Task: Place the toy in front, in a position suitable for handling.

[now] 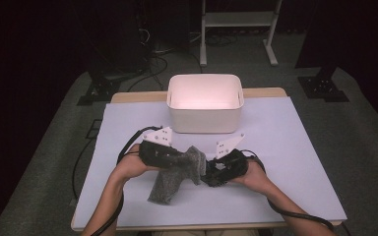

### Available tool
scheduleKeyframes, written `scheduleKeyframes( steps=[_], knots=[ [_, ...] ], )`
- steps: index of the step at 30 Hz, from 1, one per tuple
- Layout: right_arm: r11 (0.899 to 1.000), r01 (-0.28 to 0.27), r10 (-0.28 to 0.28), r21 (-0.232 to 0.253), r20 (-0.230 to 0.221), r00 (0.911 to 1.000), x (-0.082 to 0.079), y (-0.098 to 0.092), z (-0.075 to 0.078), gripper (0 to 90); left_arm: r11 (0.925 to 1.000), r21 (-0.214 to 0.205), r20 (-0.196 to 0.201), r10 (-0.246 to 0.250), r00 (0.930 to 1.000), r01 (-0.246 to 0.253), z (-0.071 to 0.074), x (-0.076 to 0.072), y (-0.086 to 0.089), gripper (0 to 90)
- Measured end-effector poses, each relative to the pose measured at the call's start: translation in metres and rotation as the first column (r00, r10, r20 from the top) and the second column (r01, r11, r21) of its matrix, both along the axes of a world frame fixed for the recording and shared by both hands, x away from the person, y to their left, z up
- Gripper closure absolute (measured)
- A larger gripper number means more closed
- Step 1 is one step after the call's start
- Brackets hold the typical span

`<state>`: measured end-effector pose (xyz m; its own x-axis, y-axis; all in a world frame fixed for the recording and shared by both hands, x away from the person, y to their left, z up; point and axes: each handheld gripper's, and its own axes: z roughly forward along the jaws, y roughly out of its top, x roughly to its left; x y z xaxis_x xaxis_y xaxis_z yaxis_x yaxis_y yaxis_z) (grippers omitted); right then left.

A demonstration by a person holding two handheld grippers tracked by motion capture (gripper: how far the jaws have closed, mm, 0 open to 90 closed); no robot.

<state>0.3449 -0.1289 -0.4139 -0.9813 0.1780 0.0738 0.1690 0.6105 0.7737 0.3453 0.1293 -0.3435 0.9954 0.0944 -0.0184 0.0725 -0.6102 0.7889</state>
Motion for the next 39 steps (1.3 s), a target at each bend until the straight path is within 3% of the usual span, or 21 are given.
scheduleKeyframes(
  steps=[16, 20, 23, 26, 30, 32, 34, 36, 39],
  knots=[
    [0.999, 0.041, -0.041, 0.015, -0.007, 0.9991, -0.011, -0.043, 0.006, 55.5, 0.9986, 0.038, 0.005, -0.037, 0.9993, 0.037, 0.0, 0.004, -0.018, 77.4],
    [0.999, 0.014, -0.014, 0.038, -0.016, 0.9998, -0.01, -0.036, 0.006, 55.6, 0.9984, -0.018, 0.0, -0.054, 0.9985, 0.054, 0.007, 0.003, -0.017, 77.5],
    [0.999, -0.012, 0.012, 0.05, -0.008, 0.9999, -0.009, -0.022, 0.009, 55.5, 0.9965, -0.047, 0.019, -0.069, 0.9974, 0.07, 0.019, -0.002, -0.015, 77.5],
    [0.997, -0.042, 0.043, 0.063, -0.01, 0.999, -0.007, -0.007, 0.009, 55.5, 0.9963, -0.021, 0.042, -0.082, 0.9957, 0.083, 0.031, -0.009, -0.02, 77.5],
    [0.997, -0.061, 0.063, 0.051, -0.02, 0.9978, -0.009, 0.005, 0.003, 55.4, 0.9954, 0.035, 0.04, -0.09, 0.9951, 0.089, 0.029, -0.011, -0.025, 77.6],
    [0.996, -0.052, 0.055, 0.075, -0.029, 0.9981, -0.008, 0.002, 0.001, 55.2, 0.9961, 0.013, 0.026, -0.088, 0.9958, 0.088, 0.025, -0.009, -0.026, 78.1],
    [0.997, -0.051, 0.053, 0.063, -0.031, 0.9981, -0.009, 0.0, 0.001, 54.3, 0.9958, -0.002, 0.02, -0.091, 0.9956, 0.091, 0.024, -0.008, -0.027, 78.1],
    [0.997, -0.035, 0.037, 0.067, -0.022, 0.9991, -0.01, -0.002, 0.005, 47.0, 0.9957, 0.001, 0.02, -0.093, 0.9955, 0.093, 0.025, -0.008, -0.03, 78.1],
    [0.996, -0.026, 0.028, 0.091, -0.018, 0.9994, -0.01, -0.01, 0.011, 54.9, 0.9957, 0.008, 0.025, -0.093, 0.9954, 0.092, 0.026, -0.007, -0.034, 78.0]
  ],
)
